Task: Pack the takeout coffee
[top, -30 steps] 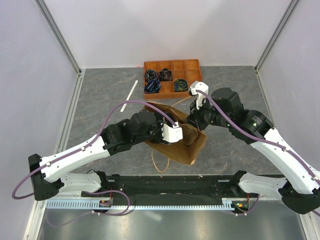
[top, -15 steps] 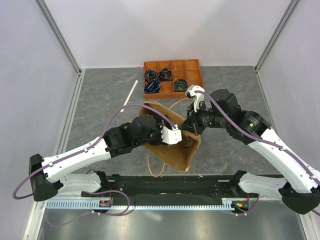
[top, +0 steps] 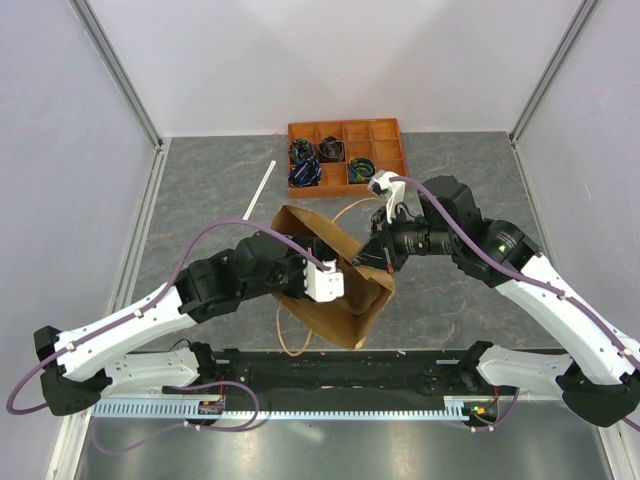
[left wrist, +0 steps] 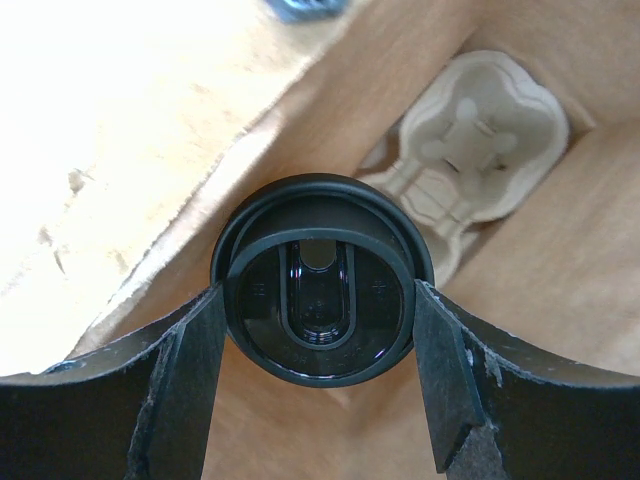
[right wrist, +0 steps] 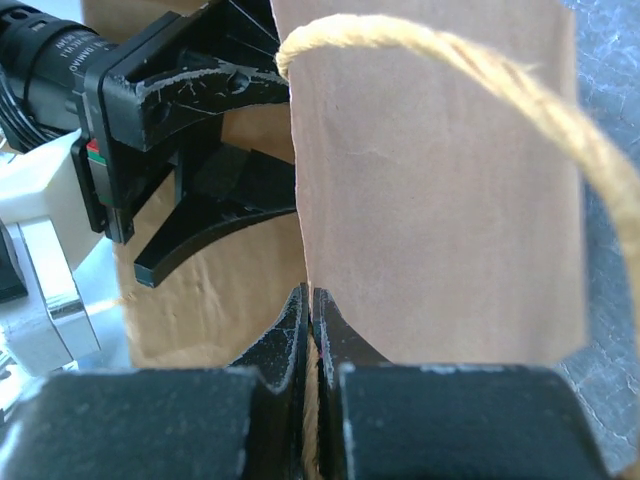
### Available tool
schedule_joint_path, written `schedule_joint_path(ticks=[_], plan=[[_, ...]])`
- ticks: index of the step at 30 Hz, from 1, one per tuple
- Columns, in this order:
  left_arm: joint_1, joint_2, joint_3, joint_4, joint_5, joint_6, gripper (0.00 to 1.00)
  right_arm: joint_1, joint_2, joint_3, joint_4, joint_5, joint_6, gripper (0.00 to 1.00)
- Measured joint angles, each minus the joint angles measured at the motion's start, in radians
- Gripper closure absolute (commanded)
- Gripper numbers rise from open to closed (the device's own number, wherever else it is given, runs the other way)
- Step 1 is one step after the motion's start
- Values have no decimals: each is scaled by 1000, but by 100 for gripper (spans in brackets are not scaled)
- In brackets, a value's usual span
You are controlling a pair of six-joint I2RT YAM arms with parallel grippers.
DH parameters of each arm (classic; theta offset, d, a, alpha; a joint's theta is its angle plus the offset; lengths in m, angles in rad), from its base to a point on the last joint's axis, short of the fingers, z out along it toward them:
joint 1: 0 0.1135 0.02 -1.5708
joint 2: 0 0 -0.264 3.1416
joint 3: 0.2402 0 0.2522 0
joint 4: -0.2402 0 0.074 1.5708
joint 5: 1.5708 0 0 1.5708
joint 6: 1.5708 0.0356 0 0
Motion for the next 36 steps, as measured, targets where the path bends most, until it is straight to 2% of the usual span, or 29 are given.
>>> schedule_joint_path(ticks=[7,11,17,25,31,36], plan=[[0,-3,-6,-54,33,39,71,-1,6,-46,0,-75,-27,100],[1,-26,-13,-90,95,86,74,0,33,-43,-4,-110,-59,100],[1,-8,14,-163,161,124,74,0,114,61,-81,-113,-145,100],[1,77,220,-248,210,125,74,-29,204,227,-168,-58,-250,100],[2,138,270,-274,225,128,74,-67,322,312,-260,-86,-366,100],[2,198,282,-284,259,129,75,-77,358,336,-330,-121,-484,100]])
